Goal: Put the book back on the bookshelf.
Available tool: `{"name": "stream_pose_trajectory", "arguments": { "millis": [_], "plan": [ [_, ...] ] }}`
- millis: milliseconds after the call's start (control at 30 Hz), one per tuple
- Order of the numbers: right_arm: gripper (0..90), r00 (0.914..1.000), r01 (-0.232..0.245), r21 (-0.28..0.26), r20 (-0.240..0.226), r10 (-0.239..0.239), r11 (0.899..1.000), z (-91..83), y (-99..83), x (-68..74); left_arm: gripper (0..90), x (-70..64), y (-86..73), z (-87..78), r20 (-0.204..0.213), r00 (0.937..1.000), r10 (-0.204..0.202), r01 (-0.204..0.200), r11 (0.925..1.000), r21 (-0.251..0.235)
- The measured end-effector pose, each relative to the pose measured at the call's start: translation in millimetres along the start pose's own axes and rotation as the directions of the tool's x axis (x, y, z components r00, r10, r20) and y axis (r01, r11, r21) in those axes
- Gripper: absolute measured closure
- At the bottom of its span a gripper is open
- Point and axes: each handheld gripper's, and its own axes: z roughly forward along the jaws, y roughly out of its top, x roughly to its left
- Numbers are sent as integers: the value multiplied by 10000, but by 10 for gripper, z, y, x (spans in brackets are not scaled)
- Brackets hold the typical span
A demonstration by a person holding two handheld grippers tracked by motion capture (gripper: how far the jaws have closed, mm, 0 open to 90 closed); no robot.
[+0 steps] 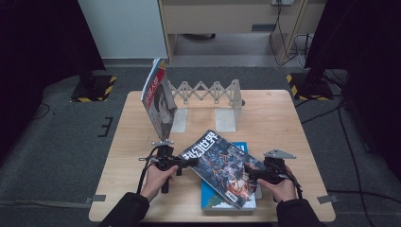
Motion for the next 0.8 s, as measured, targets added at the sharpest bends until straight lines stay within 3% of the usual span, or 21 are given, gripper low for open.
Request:
{"name": "stream_pose_trajectory", "arguments": {
  "millis": [500, 800],
  "plan": [
    [71, 9998, 29, 220, -192, -25, 9998, -16, 27, -15, 634, -152, 121, -85, 87, 9991, -414, 415, 9991, -128],
    [75, 9992, -313, -100, 248, 316, 9995, -89, 49, -138, 688, -204, 236, -219, 137, 9972, -731, 737, 9962, -471]
  ]
}}
